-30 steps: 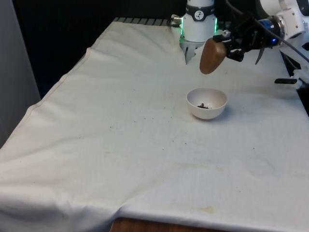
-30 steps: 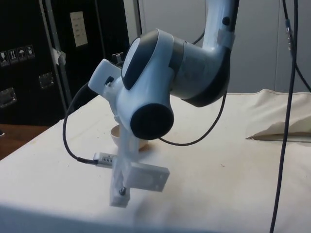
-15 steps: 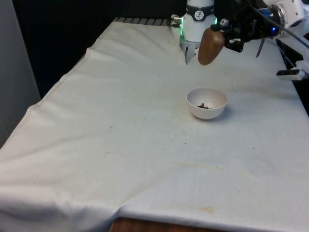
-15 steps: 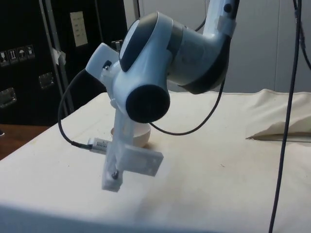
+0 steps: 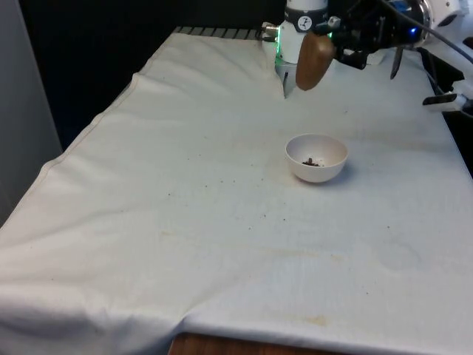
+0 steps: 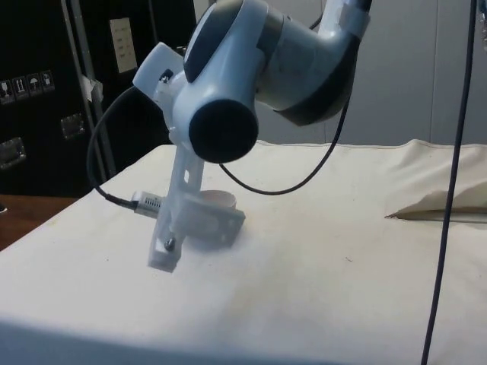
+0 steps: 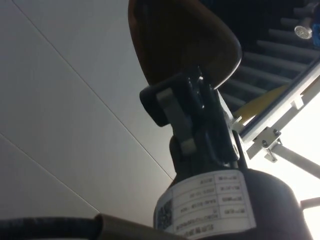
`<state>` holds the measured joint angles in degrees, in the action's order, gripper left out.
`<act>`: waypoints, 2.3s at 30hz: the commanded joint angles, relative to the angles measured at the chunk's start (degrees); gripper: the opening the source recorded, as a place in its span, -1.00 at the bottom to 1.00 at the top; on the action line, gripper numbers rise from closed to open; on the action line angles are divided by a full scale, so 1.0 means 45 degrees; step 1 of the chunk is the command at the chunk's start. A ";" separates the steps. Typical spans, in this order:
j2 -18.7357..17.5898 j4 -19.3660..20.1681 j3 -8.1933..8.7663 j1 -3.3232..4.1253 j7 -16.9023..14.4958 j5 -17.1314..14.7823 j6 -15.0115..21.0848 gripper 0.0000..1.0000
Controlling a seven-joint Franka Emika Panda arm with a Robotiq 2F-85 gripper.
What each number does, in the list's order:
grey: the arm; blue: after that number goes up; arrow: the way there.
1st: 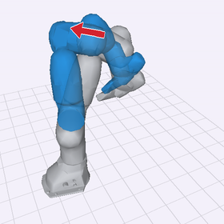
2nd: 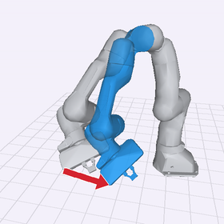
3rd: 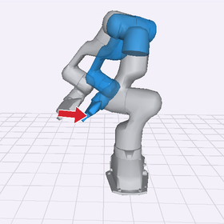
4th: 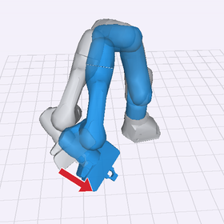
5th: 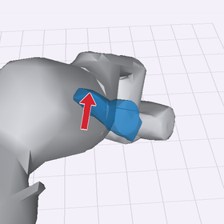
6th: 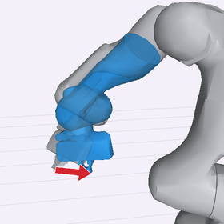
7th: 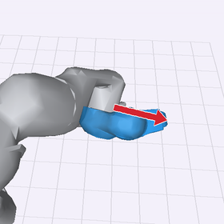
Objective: Pour the coffee beans from the cup into the bowl.
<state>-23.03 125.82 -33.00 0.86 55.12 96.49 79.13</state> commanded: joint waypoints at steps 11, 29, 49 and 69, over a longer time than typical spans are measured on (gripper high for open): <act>0.0777 0.0318 0.0293 -0.0331 0.0038 -0.0420 0.1095 -0.92; 0.1515 0.0509 0.0573 -0.0395 -0.0025 -0.1808 0.1515 -0.92; 0.1719 0.0547 0.0637 -0.0433 0.0102 -0.3463 0.1630 -0.92; 0.1744 0.0420 0.0688 -0.0458 0.0637 -0.5067 0.2241 -0.92</act>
<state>-15.36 127.71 -29.85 -0.80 58.10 74.14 88.12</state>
